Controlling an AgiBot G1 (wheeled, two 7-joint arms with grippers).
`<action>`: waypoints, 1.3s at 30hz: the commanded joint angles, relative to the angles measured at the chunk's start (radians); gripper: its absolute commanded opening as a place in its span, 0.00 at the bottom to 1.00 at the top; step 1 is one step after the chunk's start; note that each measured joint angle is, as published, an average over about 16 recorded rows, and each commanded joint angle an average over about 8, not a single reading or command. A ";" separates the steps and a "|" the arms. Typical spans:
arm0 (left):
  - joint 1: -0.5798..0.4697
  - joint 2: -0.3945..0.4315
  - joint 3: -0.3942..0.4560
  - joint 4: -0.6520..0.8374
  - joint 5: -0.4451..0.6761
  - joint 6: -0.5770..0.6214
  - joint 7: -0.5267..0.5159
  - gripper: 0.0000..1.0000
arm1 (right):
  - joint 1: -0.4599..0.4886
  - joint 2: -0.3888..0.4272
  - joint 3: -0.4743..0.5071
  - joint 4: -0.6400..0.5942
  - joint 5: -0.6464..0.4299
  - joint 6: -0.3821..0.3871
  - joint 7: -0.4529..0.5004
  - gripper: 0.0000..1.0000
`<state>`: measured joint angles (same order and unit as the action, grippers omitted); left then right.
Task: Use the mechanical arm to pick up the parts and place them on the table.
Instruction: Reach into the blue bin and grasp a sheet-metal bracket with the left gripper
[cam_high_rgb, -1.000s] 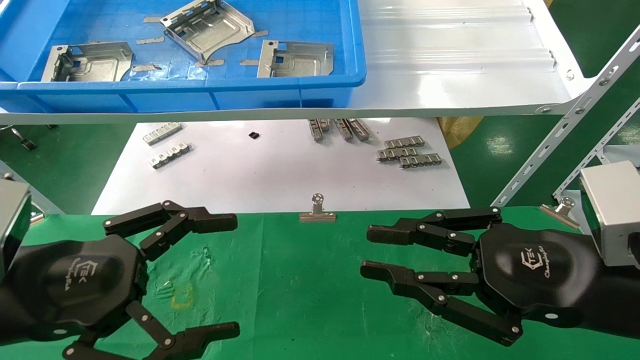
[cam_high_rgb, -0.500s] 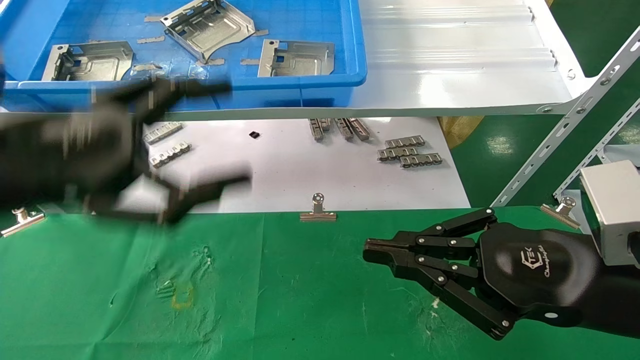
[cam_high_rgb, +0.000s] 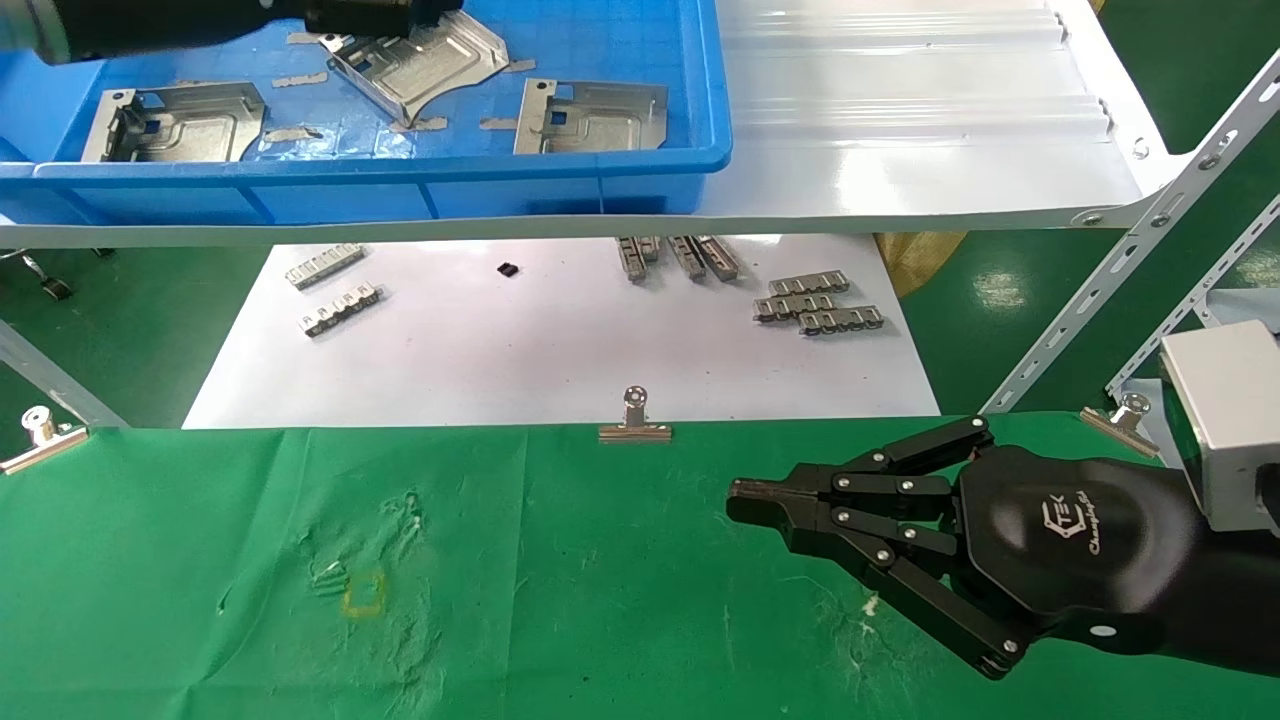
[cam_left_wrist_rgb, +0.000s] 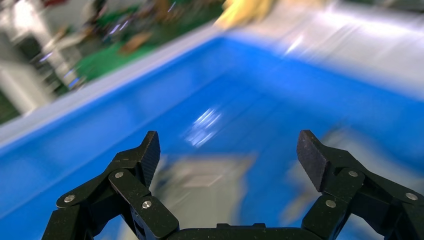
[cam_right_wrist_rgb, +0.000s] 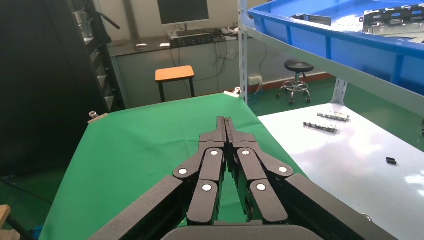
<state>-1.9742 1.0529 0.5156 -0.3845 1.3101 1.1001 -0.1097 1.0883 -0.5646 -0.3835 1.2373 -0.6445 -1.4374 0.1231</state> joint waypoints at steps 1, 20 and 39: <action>-0.047 0.035 0.027 0.091 0.057 -0.062 0.027 0.11 | 0.000 0.000 0.000 0.000 0.000 0.000 0.000 0.00; -0.129 0.076 0.054 0.307 0.104 -0.069 0.144 0.00 | 0.000 0.000 0.000 0.000 0.000 0.000 0.000 0.00; -0.135 0.092 0.082 0.357 0.147 -0.149 0.224 0.00 | 0.000 0.000 0.000 0.000 0.000 0.000 0.000 0.00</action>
<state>-2.1083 1.1424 0.5919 -0.0312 1.4486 0.9558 0.1140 1.0883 -0.5646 -0.3835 1.2373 -0.6444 -1.4374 0.1231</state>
